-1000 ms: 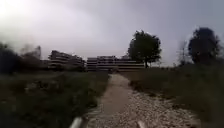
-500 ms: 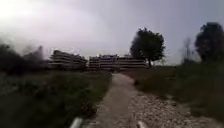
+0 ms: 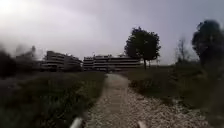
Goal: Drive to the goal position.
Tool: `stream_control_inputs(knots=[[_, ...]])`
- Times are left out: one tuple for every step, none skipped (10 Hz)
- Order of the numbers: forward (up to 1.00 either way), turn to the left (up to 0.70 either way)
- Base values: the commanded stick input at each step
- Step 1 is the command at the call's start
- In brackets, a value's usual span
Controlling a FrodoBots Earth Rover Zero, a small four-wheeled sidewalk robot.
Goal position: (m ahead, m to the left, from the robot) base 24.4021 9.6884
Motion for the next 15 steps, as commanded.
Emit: stream_control_inputs(knots=[[0.70, 0.00], [0.70, 0.00], [0.70, 0.00], [0.70, -0.20], [0.70, -0.15], [0.70, 0.00], [0.70, 0.00], [0.70, 0.00], [0.70, 0.00], [0.70, -0.06], [0.70, -0.18], [0.70, -0.34], [0.70, 0.00], [0.70, 0.00], [0.70, 0.00]])
